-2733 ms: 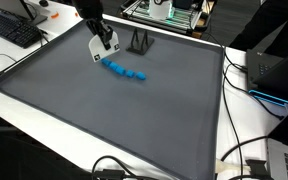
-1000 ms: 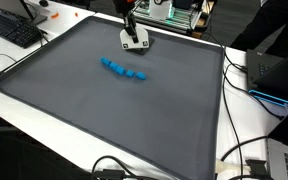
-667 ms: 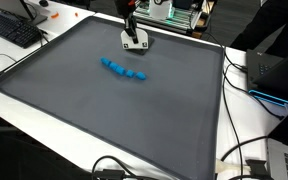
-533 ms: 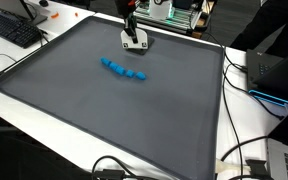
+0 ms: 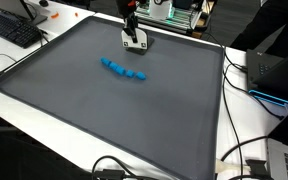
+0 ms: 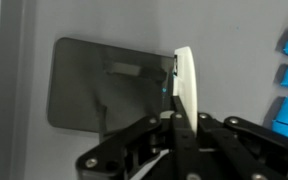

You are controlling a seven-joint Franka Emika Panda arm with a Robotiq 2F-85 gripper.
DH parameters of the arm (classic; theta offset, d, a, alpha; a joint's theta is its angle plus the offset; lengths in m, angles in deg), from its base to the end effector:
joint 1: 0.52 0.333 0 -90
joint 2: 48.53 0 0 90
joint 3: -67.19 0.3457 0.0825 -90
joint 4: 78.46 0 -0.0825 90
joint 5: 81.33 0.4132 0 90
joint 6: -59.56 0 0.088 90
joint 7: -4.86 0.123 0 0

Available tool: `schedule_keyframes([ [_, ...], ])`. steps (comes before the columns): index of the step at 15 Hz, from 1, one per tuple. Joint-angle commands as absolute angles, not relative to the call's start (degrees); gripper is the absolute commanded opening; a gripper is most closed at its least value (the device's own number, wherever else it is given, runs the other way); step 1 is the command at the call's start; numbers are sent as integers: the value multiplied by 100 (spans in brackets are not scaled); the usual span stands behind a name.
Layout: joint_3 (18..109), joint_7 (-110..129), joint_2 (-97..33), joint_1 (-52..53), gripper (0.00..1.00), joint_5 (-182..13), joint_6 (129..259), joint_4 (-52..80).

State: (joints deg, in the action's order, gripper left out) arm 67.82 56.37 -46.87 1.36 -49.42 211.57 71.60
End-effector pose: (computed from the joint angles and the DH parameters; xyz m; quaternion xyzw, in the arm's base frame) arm 0.4469 0.0090 0.2274 -0.7744 0.6193 0.0568 0.1167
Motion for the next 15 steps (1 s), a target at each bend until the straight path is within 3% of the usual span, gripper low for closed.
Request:
schedule_keyframes([
  [1, 6870, 5856, -4749, 177, 1, -4805, 21367, 7314],
  [15, 6999, 6168, -4495, 231, 1, -4740, 21672, 7282],
])
